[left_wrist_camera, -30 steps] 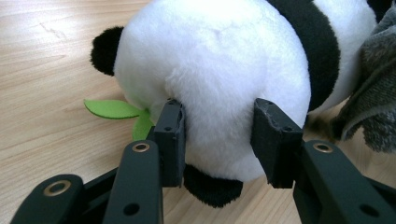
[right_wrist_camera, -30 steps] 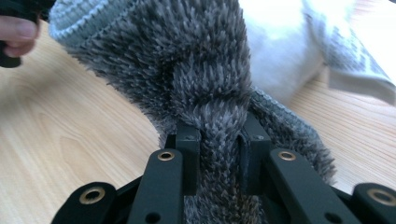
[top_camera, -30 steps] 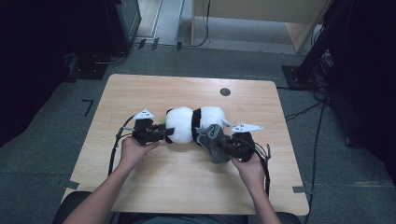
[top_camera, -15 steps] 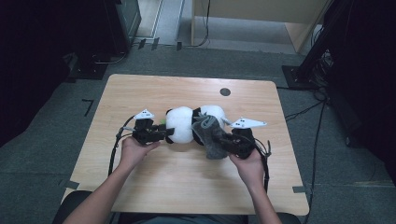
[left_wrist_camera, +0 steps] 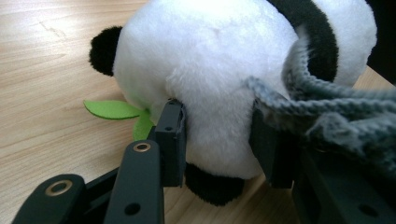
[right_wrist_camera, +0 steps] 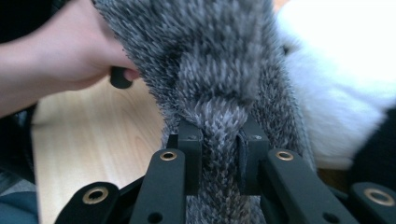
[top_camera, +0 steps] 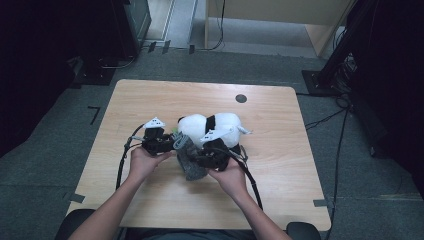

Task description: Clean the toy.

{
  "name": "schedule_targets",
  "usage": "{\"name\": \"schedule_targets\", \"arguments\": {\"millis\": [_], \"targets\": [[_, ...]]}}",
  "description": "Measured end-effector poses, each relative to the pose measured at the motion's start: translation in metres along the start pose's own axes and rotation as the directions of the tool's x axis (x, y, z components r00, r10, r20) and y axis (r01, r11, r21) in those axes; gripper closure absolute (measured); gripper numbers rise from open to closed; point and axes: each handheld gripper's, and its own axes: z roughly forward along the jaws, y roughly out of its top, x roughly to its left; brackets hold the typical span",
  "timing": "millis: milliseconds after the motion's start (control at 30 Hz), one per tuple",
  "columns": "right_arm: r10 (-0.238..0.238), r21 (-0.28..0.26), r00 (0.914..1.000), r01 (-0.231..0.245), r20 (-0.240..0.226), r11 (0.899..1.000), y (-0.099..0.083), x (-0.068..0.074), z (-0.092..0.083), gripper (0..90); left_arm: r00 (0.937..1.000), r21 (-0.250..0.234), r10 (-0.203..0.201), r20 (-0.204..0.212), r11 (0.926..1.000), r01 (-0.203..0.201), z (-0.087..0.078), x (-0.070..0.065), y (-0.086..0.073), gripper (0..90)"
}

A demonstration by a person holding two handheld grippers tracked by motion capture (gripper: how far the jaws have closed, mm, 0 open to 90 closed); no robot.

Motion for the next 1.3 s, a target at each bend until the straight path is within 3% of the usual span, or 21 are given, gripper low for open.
{"name": "schedule_targets", "arguments": {"millis": [200,333,500,767,1000,1300], "targets": [[0.011,0.043,0.9975,-0.014,0.07,0.999,-0.007,-0.018,0.018,76.6,0.9999,0.006,0.005,-0.009,1.0,-0.005,0.0,0.0,-0.001,58.2],[0.01,0.043,0.997,-0.014,0.077,0.999,-0.011,-0.021,0.016,76.4,0.9999,0.002,0.006,-0.008,1.0,-0.006,0.001,0.0,-0.001,58.3],[-0.017,0.056,0.9929,0.01,0.118,0.998,-0.011,-0.021,0.009,76.2,1.0,-0.003,0.005,-0.007,1.0,-0.005,0.001,0.001,-0.001,58.1],[-0.017,0.051,0.9839,0.008,0.178,0.999,-0.015,-0.026,-0.011,76.0,0.9999,-0.002,0.008,-0.008,1.0,-0.008,0.001,0.002,0.0,58.2],[0.02,0.01,0.9824,-0.023,0.185,1.0,-0.02,-0.035,-0.032,75.9,0.9999,-0.005,0.009,-0.008,0.9999,-0.009,0.002,0.001,0.0,58.3],[0.05,-0.051,0.9751,-0.039,0.216,0.998,-0.023,-0.037,-0.067,75.9,0.9999,-0.007,0.007,-0.009,0.9999,-0.007,0.002,0.001,0.0,58.2]]}}
